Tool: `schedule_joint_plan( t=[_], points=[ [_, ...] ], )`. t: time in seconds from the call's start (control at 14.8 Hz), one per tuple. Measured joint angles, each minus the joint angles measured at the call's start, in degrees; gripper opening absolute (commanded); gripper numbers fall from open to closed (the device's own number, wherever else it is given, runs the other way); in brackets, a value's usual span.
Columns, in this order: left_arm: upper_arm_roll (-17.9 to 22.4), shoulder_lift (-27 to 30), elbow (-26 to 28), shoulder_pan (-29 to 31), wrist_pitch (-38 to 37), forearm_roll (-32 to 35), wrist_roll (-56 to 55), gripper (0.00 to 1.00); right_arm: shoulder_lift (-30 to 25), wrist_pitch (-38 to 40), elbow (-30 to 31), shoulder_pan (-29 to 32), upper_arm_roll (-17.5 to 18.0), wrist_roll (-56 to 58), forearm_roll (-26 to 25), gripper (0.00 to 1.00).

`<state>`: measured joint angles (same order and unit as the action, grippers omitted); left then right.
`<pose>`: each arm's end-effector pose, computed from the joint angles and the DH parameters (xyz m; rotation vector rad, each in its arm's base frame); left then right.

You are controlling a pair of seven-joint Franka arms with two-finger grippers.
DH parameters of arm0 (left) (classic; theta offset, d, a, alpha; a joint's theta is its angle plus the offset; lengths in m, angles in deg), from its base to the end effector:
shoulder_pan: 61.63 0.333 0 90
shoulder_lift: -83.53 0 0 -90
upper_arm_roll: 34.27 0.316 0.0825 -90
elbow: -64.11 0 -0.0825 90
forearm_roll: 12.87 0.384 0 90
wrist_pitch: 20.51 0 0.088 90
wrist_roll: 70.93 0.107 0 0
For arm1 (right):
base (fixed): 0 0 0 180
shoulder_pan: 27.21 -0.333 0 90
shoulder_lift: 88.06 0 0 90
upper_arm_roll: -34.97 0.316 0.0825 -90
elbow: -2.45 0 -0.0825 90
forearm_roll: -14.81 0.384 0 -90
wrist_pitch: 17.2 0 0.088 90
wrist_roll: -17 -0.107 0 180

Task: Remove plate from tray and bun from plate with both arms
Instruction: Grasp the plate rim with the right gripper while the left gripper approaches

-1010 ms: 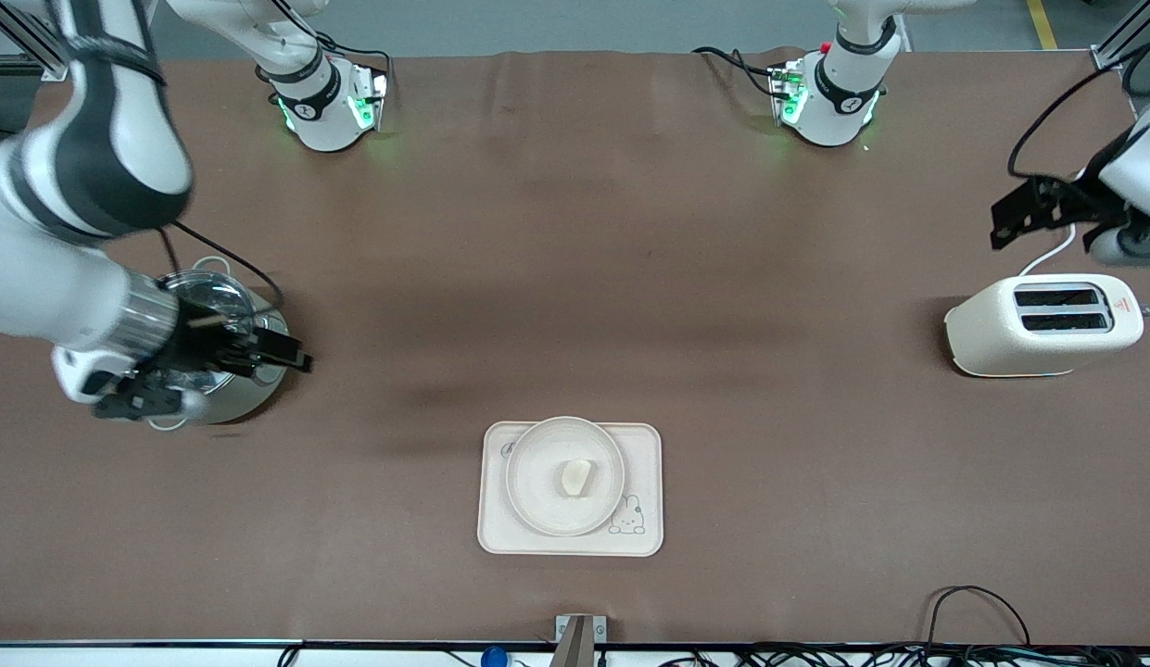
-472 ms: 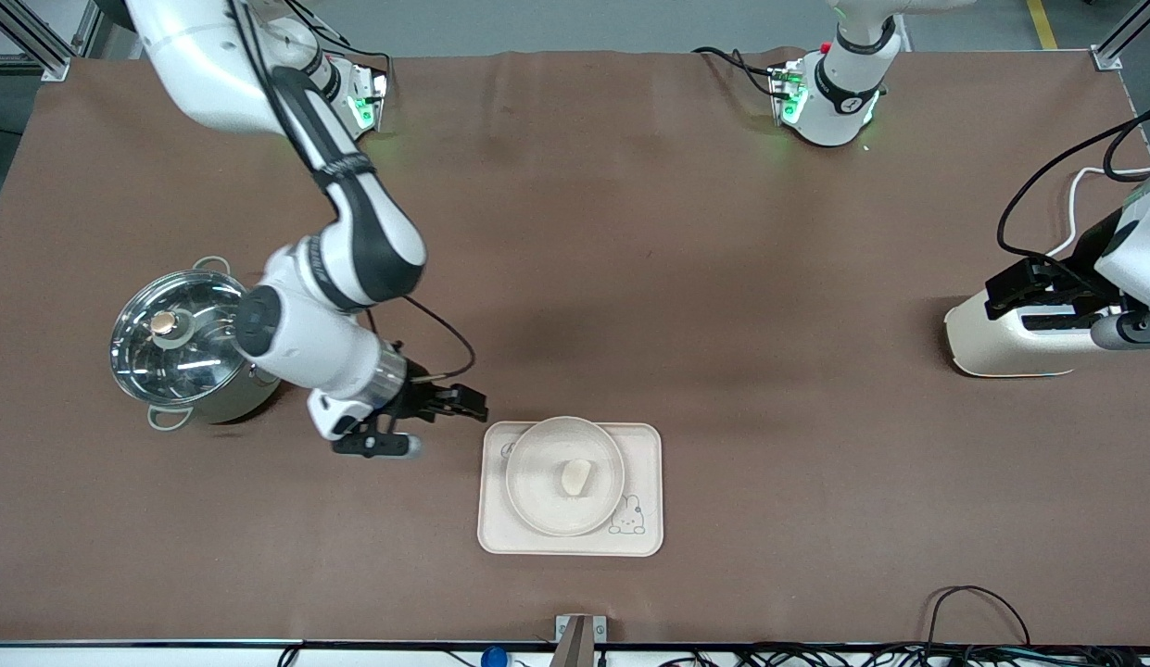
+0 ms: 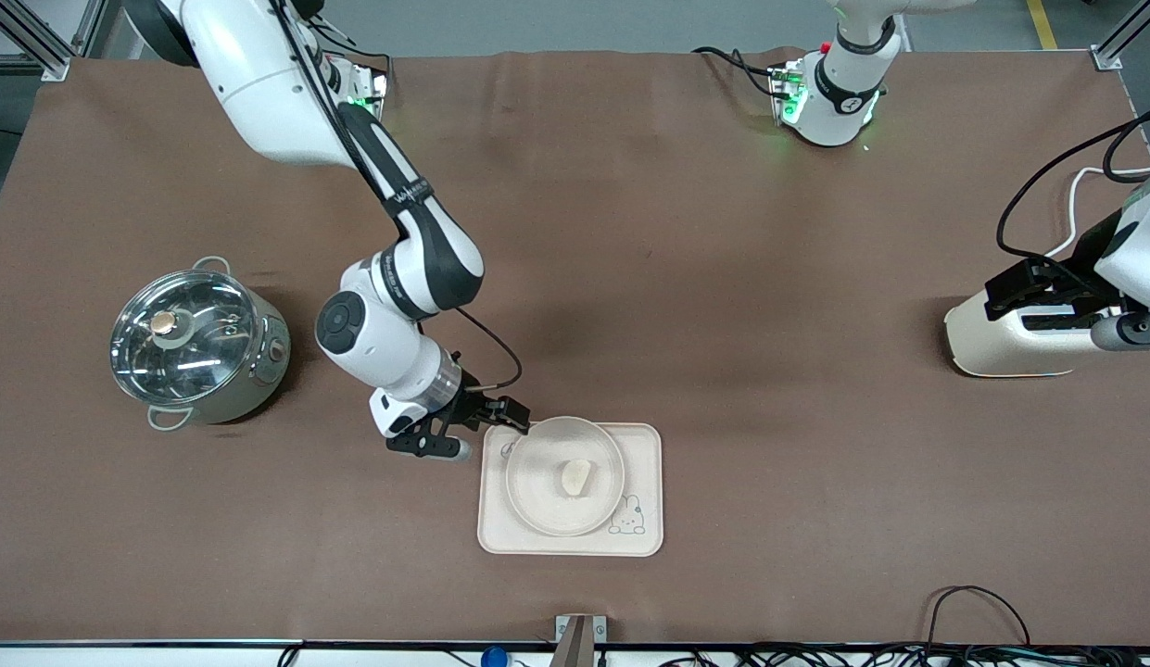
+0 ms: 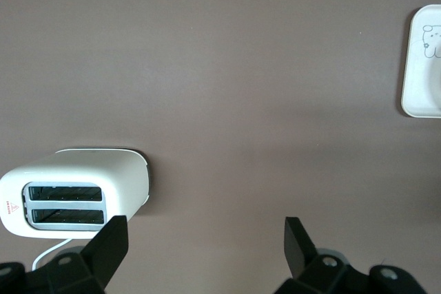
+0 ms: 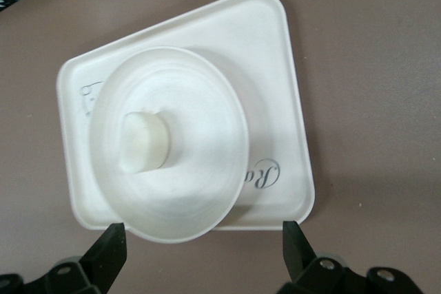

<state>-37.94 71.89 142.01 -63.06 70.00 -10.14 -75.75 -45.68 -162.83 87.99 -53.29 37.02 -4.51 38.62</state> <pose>0.6160 -0.0455 0.6062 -3.1083 0.0054 -0.0315 0.6603 0.3414 0.2641 -2.7149 0.2813 -0.2010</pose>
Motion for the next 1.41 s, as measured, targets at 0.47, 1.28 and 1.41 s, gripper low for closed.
schedule_joint_plan(
  t=[0.47, 1.28, 1.41],
  points=[
    [-0.15, -0.75, 0.01, -0.31, 0.52, 0.0, -0.05, 1.0, 8.4, -4.5, -5.32, -0.01, -0.38, -3.98, 0.01, 0.95],
    [-0.71, -1.62, 0.01, -1.1, 1.93, 0.0, -0.05, 1.0, 14.3, -4.43, -13.06, -0.25, -0.65, -0.9, -0.04, 0.39],
    [-0.72, -1.82, 0.01, -1.13, 2.3, 0.0, -0.04, 1.0, 14.46, -4.43, -13.21, -0.25, -0.73, -0.3, -0.04, 0.31]
  ],
)
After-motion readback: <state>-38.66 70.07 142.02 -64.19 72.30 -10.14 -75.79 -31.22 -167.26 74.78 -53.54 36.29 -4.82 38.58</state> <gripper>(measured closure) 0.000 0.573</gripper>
